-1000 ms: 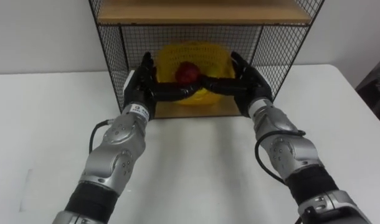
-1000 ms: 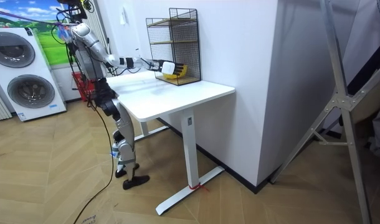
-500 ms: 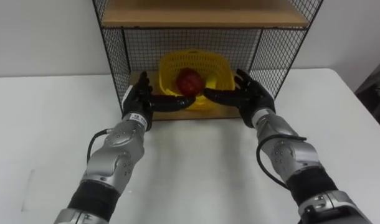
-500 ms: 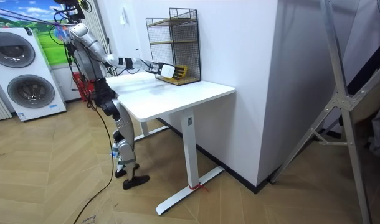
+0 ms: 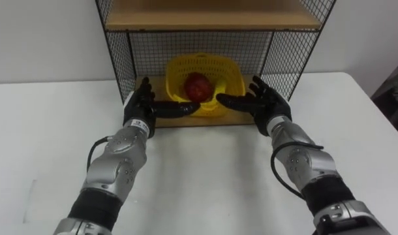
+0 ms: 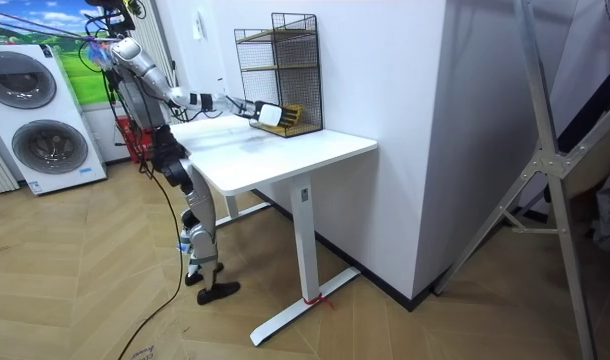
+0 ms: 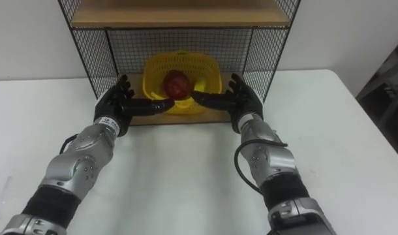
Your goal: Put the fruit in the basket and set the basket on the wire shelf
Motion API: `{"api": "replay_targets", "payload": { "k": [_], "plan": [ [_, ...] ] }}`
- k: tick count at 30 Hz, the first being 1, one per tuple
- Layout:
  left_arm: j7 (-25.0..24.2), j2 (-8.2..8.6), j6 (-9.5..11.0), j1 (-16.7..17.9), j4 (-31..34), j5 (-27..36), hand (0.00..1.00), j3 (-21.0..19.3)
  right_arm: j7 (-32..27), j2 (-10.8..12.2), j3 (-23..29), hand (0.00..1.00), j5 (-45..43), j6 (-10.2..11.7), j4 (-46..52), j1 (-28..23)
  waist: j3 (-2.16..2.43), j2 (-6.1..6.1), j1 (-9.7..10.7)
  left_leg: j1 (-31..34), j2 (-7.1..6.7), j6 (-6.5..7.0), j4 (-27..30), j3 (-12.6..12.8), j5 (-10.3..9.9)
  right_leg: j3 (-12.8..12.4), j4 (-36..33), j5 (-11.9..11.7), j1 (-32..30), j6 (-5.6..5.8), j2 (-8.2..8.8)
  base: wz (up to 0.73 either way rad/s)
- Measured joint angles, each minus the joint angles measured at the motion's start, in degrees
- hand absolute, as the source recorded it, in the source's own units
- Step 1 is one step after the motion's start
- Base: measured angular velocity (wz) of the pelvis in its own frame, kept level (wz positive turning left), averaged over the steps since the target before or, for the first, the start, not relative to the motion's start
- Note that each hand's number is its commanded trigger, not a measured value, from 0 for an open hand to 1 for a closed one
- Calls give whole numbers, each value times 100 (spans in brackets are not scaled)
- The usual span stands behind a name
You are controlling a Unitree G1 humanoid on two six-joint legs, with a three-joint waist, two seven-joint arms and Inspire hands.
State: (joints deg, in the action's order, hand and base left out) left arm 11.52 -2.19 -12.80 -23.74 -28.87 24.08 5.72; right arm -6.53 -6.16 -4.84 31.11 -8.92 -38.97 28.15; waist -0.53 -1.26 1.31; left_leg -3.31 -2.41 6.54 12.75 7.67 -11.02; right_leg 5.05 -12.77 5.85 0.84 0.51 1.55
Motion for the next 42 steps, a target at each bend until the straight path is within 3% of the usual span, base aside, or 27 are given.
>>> {"api": "replay_targets", "payload": {
  "k": [4,7,9,10,13,19,22,26,28,33,42],
  "plan": [
    [7,-66,-28,3,344,-4,0,-107,52,-127,129,0,-91,3,590,-67,27,20,13,-30,-4,-5,2,0,28,15,-1,-1,15,-1,21,0],
    [-53,-122,-58,92,861,-6,0,-113,54,-144,226,0,-167,15,1133,-287,84,5,3,-61,-1,-10,-3,-7,31,21,13,-4,56,-7,20,0],
    [-103,-190,-58,185,1148,0,0,-113,74,-151,227,0,-193,16,1380,-496,86,5,12,-155,0,-12,-22,-6,32,1,22,-5,144,-8,16,0],
    [-120,-211,-57,290,1366,0,0,-103,110,-150,223,0,-239,15,1537,-643,87,5,11,-206,-1,-12,-45,-2,32,1,21,-5,187,-8,14,-3],
    [-119,-212,-38,668,1826,-15,0,-93,153,-153,220,0,-210,16,1767,-960,146,0,8,-264,-3,-17,-96,-1,34,-15,13,-7,229,-11,11,-1],
    [-106,-305,26,1293,2063,-448,0,-27,55,-138,217,0,-263,20,2491,-1553,127,-13,24,-218,-5,-39,-106,-50,46,21,68,-16,211,-22,3,4],
    [-177,-272,82,1423,2183,-457,0,27,101,-74,164,0,-341,151,3029,-1890,122,-17,9,-216,-5,-46,-115,-81,53,33,118,-15,238,-23,-31,6],
    [-290,-278,367,1499,2408,-460,0,280,254,-49,-56,0,-651,348,3379,-2113,9,-65,11,-178,-4,-47,-113,-105,54,26,122,-15,220,-23,-51,1],
    [-448,-278,457,1611,2457,-469,0,436,306,-29,-125,0,-693,396,3447,-2263,-4,-74,-8,-169,-6,-47,-112,-122,53,37,122,-15,219,-23,-49,3],
    [-828,-292,482,2069,2574,-601,0,552,470,-8,-244,0,-839,432,3548,-2582,-9,-59,-4,-124,-5,-50,-102,-142,51,10,122,-9,190,-26,-55,0],
    [-1323,-387,855,2973,3016,-570,0,625,666,-12,-283,0,-1154,751,4011,-3222,58,78,4,37,-1,-55,-102,-142,59,128,108,-9,15,-36,-24,1]
  ]
}}
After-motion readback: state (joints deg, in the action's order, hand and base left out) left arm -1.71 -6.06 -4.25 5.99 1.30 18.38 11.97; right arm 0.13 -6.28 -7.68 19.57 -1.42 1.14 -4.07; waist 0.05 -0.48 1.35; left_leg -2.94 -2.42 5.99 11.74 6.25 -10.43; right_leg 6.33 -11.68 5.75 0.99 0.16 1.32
